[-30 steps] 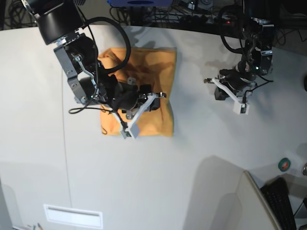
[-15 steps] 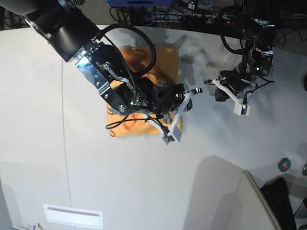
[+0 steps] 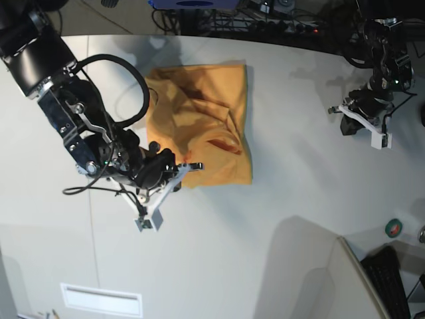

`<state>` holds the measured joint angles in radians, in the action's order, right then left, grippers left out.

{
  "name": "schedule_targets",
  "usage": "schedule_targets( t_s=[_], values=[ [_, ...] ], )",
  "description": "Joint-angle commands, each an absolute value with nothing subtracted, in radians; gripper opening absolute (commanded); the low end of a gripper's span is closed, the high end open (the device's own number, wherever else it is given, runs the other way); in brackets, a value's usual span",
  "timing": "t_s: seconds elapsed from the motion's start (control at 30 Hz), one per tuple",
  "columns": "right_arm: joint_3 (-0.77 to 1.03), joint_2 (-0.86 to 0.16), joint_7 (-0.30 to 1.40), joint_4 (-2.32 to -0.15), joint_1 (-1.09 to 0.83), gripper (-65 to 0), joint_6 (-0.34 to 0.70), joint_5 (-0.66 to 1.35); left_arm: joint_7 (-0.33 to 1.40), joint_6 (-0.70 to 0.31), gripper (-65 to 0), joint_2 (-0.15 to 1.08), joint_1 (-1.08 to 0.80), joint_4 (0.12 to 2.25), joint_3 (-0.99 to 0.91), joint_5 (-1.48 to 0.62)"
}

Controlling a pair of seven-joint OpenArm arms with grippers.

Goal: Layout the t-shirt on the table in an organized manner, then fold the t-shirt properly
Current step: 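Press and flatten the folded bundle with the right gripper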

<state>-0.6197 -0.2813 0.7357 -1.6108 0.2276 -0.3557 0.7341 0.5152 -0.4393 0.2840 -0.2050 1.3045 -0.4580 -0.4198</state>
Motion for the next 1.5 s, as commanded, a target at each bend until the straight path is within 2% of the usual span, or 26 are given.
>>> schedule_targets(
  t_s=[0.0,0.27,0.93,1.1,1.27,1.43,1.47],
  values=[
    [-0.595,-0.291,0.728,-1.604,0.225,-65.0,-0.352,0.737,0.495,-0.444,-65.0,0.303,-0.205,1.319,-0.472,-0.426],
    [-0.579,-0.306,0.727,-1.543,0.140,-65.0,-0.351,0.737,0.495,-0.446,-65.0,0.302,-0.209,1.319,-0.470,-0.426],
    [-0.958,-0.189,0.733,-1.644,0.157,-65.0,-0.354,0.737,0.495,-0.446,-65.0,0.303,-0.202,1.317,-0.472,-0.426],
    [-1.061,-0.200,0.733,-1.692,0.203,-65.0,-0.360,0.737,0.495,-0.446,-65.0,0.305,-0.202,1.317,-0.478,-0.426],
    [-0.894,-0.226,0.727,-1.716,0.196,-65.0,-0.453,0.737,0.495,-0.446,-65.0,0.308,-0.205,1.310,-0.483,-0.426],
    [-0.743,-0.189,0.727,-1.693,0.171,-65.0,-0.407,0.742,0.489,-0.446,-65.0,0.308,-0.202,1.248,-0.483,-0.426],
    [-0.742,-0.186,0.727,-1.685,0.168,-62.0,-0.398,0.742,0.489,-0.446,-65.0,0.308,-0.202,1.245,-0.483,-0.426]
  ],
)
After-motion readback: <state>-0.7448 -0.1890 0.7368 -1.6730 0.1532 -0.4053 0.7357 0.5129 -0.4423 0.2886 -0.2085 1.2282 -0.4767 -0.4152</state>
